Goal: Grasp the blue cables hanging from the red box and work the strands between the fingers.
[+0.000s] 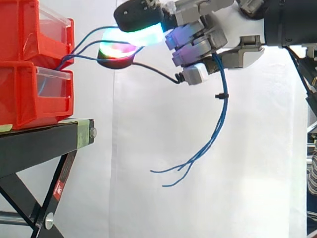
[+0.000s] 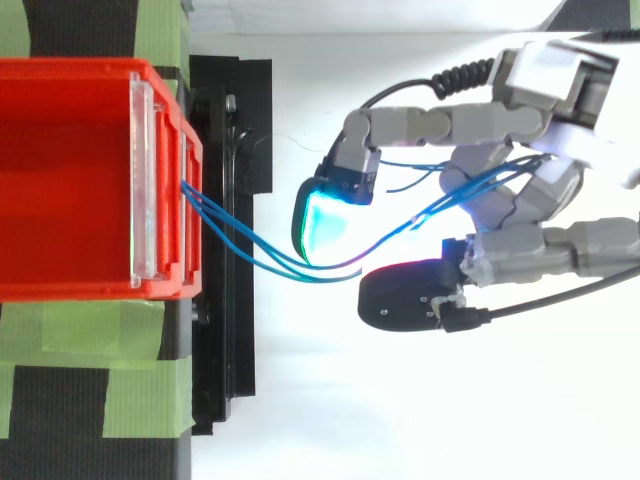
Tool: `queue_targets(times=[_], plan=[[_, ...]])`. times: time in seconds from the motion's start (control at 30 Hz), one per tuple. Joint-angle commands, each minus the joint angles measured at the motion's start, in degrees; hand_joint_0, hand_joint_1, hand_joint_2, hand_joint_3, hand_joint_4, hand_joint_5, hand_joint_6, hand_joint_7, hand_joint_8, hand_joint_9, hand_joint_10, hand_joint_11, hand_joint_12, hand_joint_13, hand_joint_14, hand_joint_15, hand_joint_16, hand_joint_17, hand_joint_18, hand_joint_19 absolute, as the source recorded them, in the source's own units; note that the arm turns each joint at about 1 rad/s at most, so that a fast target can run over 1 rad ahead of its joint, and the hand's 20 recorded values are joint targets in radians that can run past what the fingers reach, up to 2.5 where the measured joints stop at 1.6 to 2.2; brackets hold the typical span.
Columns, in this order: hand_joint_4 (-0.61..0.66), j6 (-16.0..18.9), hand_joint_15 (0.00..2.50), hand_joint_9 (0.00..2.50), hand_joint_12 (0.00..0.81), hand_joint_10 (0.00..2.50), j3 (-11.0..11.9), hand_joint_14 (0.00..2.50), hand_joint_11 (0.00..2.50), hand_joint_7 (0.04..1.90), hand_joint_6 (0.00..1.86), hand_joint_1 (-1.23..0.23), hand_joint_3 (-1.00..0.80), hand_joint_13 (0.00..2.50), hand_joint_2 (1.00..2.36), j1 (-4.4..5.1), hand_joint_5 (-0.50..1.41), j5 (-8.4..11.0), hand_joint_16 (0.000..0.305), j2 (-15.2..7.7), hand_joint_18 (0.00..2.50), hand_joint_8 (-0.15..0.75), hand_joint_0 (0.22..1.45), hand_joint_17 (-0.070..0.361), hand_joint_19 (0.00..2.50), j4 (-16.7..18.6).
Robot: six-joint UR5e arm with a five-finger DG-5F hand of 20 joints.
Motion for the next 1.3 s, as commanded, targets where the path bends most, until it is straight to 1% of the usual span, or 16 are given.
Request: queue_targets(times=[0.0,0.1,0.17,0.23,0.27,0.33,0.5,0.8,0.87,0.93,1.03,1.1,1.13,1.27], plan=[[0.21,0.0,1.71,1.78,0.684,2.5,0.0,2.5,2.5,1.27,0.02,-0.66,-0.06,1.96,1.41,-0.04,0.66,0.08,0.243,0.5,2.5,0.532,0.89,0.182,0.6,0.1],[0.2,0.1,1.71,1.78,0.684,2.5,0.0,2.5,2.5,1.28,0.02,-0.68,0.05,1.96,1.27,-0.04,0.66,0.08,0.243,0.5,2.5,0.532,1.0,0.182,0.6,0.4],[0.18,0.2,1.71,1.78,0.684,2.5,0.0,2.5,2.5,1.29,0.02,-0.69,0.11,1.96,1.13,-0.04,0.65,0.08,0.243,0.7,2.5,0.532,1.09,0.182,0.6,0.7],[0.18,0.0,1.71,1.78,0.684,2.5,0.0,2.5,2.5,1.3,0.02,-0.7,0.17,1.96,1.02,-0.13,0.66,-0.09,0.243,1.4,2.5,0.532,1.18,0.182,0.6,1.4],[0.17,-0.1,1.71,1.78,0.684,2.5,0.0,2.5,2.5,1.3,0.02,-0.7,0.17,1.96,1.0,-0.13,0.66,0.08,0.243,1.5,2.5,0.532,1.19,0.182,0.6,1.5],[0.17,-0.4,1.71,1.78,0.684,2.5,0.0,2.5,2.5,1.31,0.02,-0.71,0.13,1.96,1.0,-0.13,0.65,-0.18,0.243,1.7,2.5,0.532,1.22,0.182,0.6,1.7],[0.17,-1.8,1.71,1.78,0.684,2.5,0.0,2.5,2.5,1.31,0.02,-0.72,0.08,1.96,1.01,-0.13,0.66,-0.18,0.243,2.2,2.5,0.532,1.24,0.182,0.6,1.7],[0.17,-1.4,1.71,1.78,0.684,2.5,0.0,2.5,2.5,1.31,0.02,-0.73,0.04,1.96,1.01,-0.13,0.66,-0.18,0.243,2.6,2.5,0.532,1.24,0.182,0.6,1.7],[0.16,-0.4,1.71,1.78,0.684,2.5,0.0,2.5,2.5,1.32,0.02,-0.73,0.03,1.96,1.01,-0.13,0.65,-0.09,0.243,2.6,2.5,0.532,1.24,0.182,0.6,1.7],[0.16,2.2,1.71,1.78,0.684,2.5,0.0,2.5,2.5,1.32,0.02,-0.74,0.01,1.96,1.01,-0.31,0.65,-0.01,0.243,2.6,2.5,0.532,1.24,0.182,0.6,1.6],[0.15,8.0,1.71,1.78,0.684,2.5,0.0,2.5,2.5,1.32,0.02,-0.74,0.0,1.96,1.01,-0.22,0.65,-0.18,0.243,2.6,2.5,0.532,1.23,0.182,0.6,1.5],[0.15,9.6,1.71,1.78,0.684,2.5,0.0,2.5,2.5,1.32,0.02,-0.74,0.0,1.96,1.01,-0.31,0.65,-0.18,0.243,2.6,2.5,0.532,1.23,0.182,0.6,1.5],[0.16,10.9,1.71,1.78,0.684,2.5,-0.1,2.5,2.5,1.33,0.02,-0.74,0.0,1.96,1.01,-0.31,0.64,-0.18,0.243,2.6,2.5,0.532,1.22,0.182,0.6,1.3],[0.16,11.1,1.71,1.78,0.684,2.5,-0.1,2.5,2.5,1.33,0.02,-0.74,-0.02,1.96,1.01,-0.13,0.64,-0.09,0.243,2.6,2.5,0.532,1.22,0.182,0.6,1.4]])
